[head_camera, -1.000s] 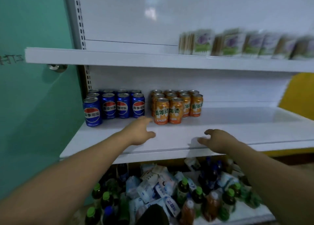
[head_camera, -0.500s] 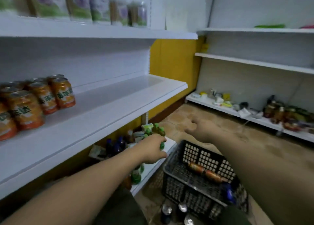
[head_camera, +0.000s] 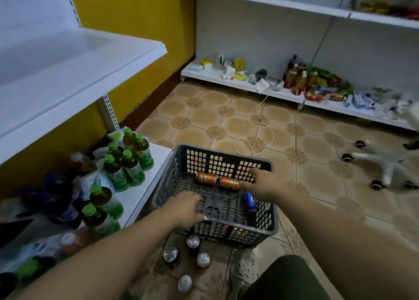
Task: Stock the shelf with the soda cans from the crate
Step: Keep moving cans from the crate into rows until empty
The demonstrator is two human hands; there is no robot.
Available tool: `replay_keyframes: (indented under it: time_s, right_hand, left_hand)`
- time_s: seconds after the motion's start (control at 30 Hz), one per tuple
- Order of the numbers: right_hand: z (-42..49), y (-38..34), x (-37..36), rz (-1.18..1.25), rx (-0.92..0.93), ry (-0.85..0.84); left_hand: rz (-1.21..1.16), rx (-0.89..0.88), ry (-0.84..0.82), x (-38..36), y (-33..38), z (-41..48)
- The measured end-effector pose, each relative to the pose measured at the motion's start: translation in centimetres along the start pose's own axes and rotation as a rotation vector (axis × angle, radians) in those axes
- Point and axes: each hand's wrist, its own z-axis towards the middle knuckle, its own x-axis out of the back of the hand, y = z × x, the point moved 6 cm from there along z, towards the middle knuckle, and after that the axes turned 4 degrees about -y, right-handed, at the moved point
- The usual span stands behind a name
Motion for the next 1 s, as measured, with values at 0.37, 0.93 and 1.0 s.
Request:
replay_keyframes:
  time_s: [0.37,0.93,1.0]
  right_hand:
    - [14.3,8.5,-12.3,0.021,-0.128,-0.285]
    - [28.4,11.2,-30.6,-0.182,-0.032,-0.7]
    - [28.9,11.3,-31.7,-0.182,-0.033,-0.767]
  left_hand:
    - [0.161,0.009,-0.195,-10.2,-5.2,13.4]
    - [0.296,-0.204,0.099,-15.4,-9.9,19.8]
    - [0.329,-0.183,0.114,-15.5,-10.1,19.8]
